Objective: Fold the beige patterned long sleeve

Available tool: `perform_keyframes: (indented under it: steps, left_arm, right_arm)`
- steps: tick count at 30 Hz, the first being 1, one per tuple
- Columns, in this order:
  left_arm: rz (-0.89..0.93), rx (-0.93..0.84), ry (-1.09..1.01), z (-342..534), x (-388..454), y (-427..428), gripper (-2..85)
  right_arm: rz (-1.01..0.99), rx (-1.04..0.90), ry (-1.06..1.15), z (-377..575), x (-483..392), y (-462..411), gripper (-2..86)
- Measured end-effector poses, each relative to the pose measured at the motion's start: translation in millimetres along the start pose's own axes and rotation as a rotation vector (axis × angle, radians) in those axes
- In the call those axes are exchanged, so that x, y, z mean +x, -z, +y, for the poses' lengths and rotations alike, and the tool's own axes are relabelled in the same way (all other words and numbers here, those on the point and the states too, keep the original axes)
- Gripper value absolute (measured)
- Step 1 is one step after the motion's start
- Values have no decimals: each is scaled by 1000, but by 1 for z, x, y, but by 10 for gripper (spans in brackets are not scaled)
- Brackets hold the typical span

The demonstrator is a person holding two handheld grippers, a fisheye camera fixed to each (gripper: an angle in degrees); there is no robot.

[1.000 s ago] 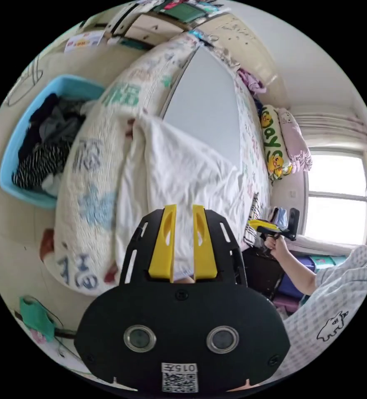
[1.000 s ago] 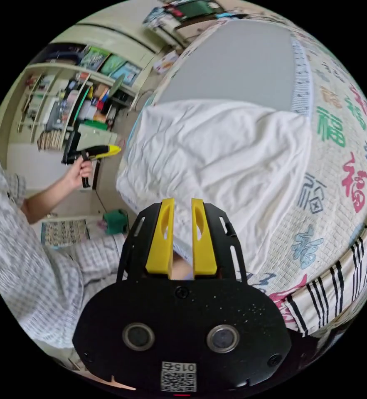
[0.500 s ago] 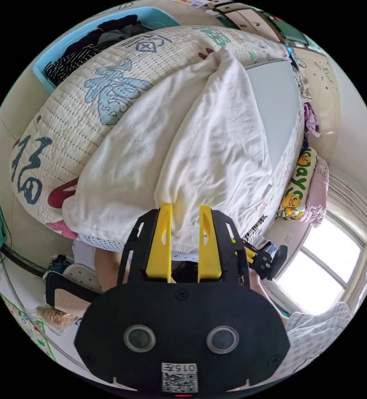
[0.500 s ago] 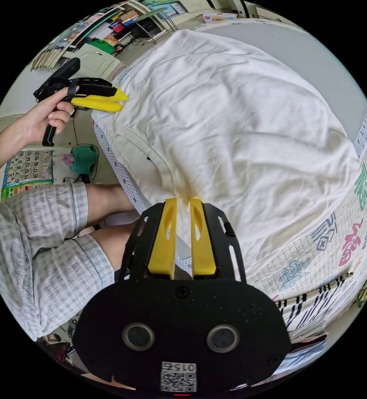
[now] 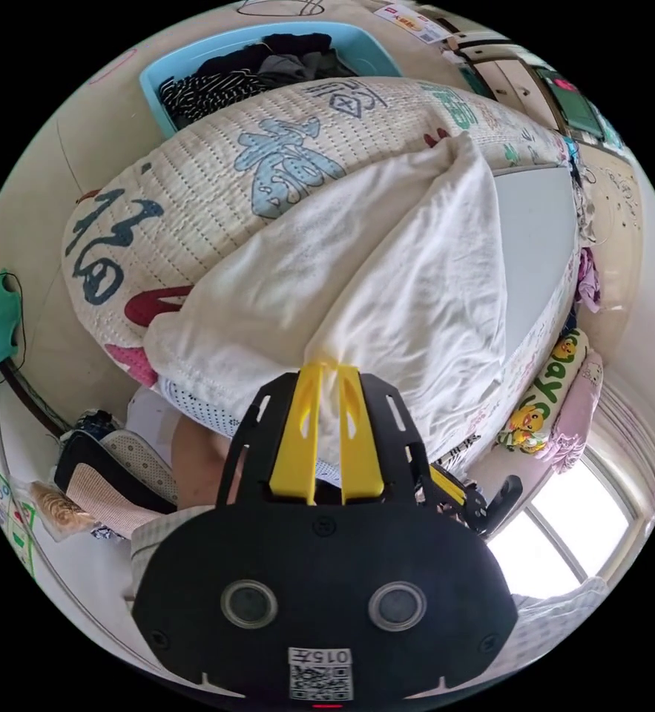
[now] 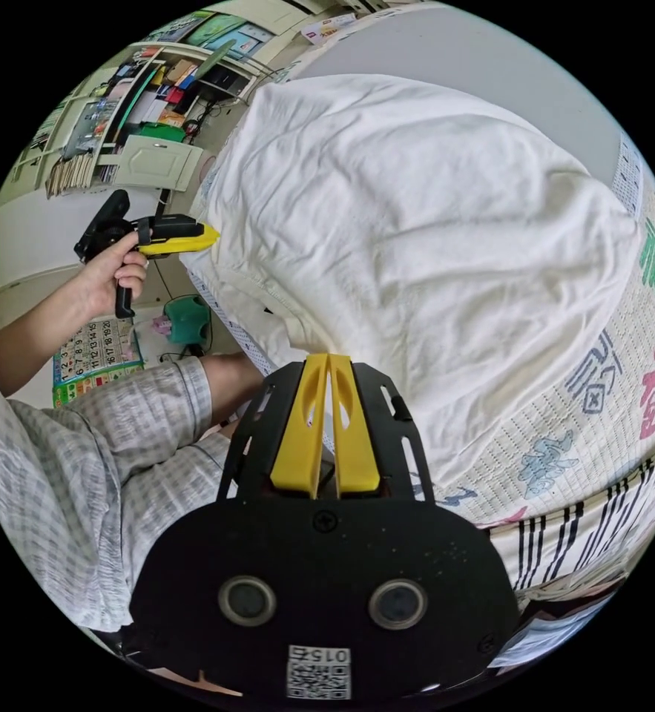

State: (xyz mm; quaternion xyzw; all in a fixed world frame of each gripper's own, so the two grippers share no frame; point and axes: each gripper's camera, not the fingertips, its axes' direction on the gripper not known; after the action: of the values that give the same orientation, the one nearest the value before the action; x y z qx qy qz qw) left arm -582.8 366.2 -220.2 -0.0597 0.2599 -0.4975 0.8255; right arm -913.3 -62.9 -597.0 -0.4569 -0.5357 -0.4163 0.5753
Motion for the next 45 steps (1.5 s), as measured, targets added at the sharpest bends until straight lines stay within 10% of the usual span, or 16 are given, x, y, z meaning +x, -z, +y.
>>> perform_keyframes:
  steps: [10, 20, 25, 32, 45]
  left_arm:
    - [345, 78, 1, 7, 2, 36, -9]
    - [860, 355, -647, -125, 271, 80, -1]
    - [591, 288, -762, -98, 251, 84, 27]
    - [51, 93, -358, -38, 40, 50, 89]
    - [-132, -90, -427, 15, 14, -5, 57]
  right_arm:
    - [-8, 56, 37, 27, 15, 54, -5]
    - [481, 701, -127, -80, 105, 331, 14]
    - [264, 625, -156, 4, 146, 252, 58]
    - [-236, 175, -620, 242, 217, -31, 128]
    - [-202, 112, -740, 306, 201, -152, 45]
